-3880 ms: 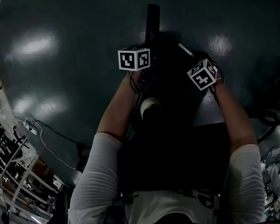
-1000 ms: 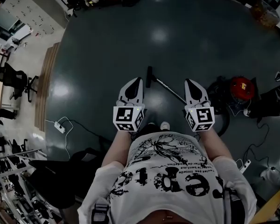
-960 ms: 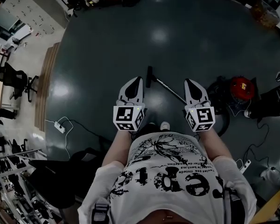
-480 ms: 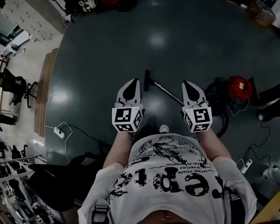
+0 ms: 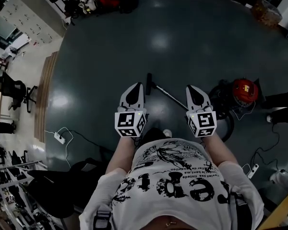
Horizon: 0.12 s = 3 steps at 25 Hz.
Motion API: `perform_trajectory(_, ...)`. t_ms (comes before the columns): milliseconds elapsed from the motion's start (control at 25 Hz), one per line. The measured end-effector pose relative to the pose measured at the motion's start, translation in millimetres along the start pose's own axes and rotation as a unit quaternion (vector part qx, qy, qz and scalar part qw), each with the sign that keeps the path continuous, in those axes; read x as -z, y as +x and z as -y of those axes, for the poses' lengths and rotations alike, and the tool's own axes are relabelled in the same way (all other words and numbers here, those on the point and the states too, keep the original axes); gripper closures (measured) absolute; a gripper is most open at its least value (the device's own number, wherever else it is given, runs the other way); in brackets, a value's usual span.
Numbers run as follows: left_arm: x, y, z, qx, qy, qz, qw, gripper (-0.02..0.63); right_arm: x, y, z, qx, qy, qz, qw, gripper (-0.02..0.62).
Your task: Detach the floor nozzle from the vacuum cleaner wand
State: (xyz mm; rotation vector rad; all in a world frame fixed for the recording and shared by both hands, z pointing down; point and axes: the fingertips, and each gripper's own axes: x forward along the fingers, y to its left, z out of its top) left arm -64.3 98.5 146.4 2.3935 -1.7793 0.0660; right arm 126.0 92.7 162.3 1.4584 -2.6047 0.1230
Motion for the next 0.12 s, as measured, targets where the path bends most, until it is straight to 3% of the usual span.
perform_trajectory(120,-1.8,4.3,0.6,0.001,0.0,-0.001,1.0,0.603,-3.1,2.0,1.5,-0.003,0.002,0.005,1.0,0.594)
